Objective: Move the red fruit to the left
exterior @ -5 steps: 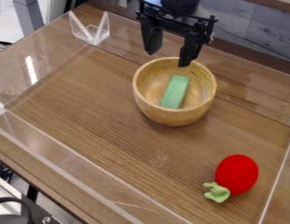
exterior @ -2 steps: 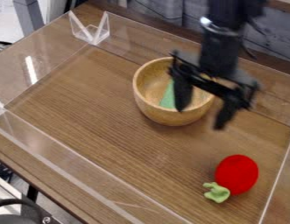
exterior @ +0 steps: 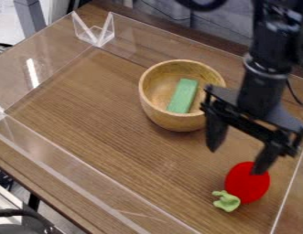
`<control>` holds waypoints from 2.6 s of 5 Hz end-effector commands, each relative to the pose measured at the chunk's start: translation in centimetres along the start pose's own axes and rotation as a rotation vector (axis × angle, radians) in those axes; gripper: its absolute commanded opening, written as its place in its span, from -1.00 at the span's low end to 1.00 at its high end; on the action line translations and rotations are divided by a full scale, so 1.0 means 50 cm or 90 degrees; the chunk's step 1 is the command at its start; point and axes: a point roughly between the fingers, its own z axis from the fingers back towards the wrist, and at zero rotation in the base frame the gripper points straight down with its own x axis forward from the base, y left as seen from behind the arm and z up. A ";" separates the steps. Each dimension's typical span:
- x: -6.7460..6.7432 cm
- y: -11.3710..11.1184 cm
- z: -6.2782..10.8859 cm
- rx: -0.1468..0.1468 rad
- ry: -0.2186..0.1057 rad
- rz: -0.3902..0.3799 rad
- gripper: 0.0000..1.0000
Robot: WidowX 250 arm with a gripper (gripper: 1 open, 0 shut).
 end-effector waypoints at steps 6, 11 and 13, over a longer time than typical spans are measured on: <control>-0.011 -0.011 -0.012 0.004 -0.079 0.032 1.00; -0.008 -0.011 -0.017 0.001 -0.095 0.037 1.00; -0.008 -0.011 -0.013 -0.001 -0.100 0.040 1.00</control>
